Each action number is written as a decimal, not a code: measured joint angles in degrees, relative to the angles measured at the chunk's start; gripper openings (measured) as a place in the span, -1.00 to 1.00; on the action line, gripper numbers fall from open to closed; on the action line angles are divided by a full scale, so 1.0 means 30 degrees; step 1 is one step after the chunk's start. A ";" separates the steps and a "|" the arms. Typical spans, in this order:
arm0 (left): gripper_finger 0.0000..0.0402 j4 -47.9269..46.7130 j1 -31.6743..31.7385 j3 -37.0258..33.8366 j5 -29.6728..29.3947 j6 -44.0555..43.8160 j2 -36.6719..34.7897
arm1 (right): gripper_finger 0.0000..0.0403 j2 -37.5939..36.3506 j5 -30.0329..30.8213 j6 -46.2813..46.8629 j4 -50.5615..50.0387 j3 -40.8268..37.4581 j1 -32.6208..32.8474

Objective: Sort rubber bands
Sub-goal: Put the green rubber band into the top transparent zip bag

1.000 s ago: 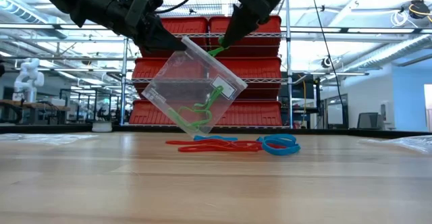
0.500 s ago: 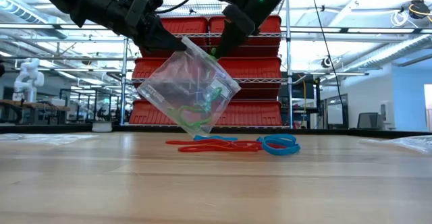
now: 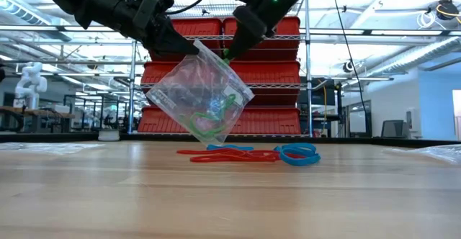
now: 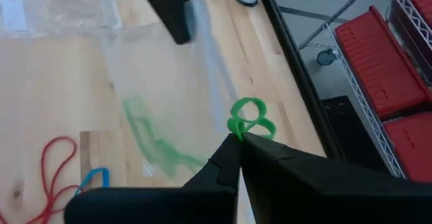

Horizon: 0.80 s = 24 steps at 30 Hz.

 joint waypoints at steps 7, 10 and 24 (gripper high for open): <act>-1.00 -0.0039 0.0000 0.0000 0.0000 0.0061 0.0002 | -1.00 0.0221 -0.0793 0.0033 0.0581 -0.0015 -0.0112; -1.00 -0.0044 0.0000 0.0000 0.0000 0.0061 0.0001 | -1.00 0.0391 -0.1719 0.0023 0.0486 -0.0022 -0.0097; -1.00 -0.0117 0.0000 0.0000 0.0000 -0.0026 0.0004 | -1.00 -0.0823 -0.0042 0.0272 -0.0055 -0.0015 0.1062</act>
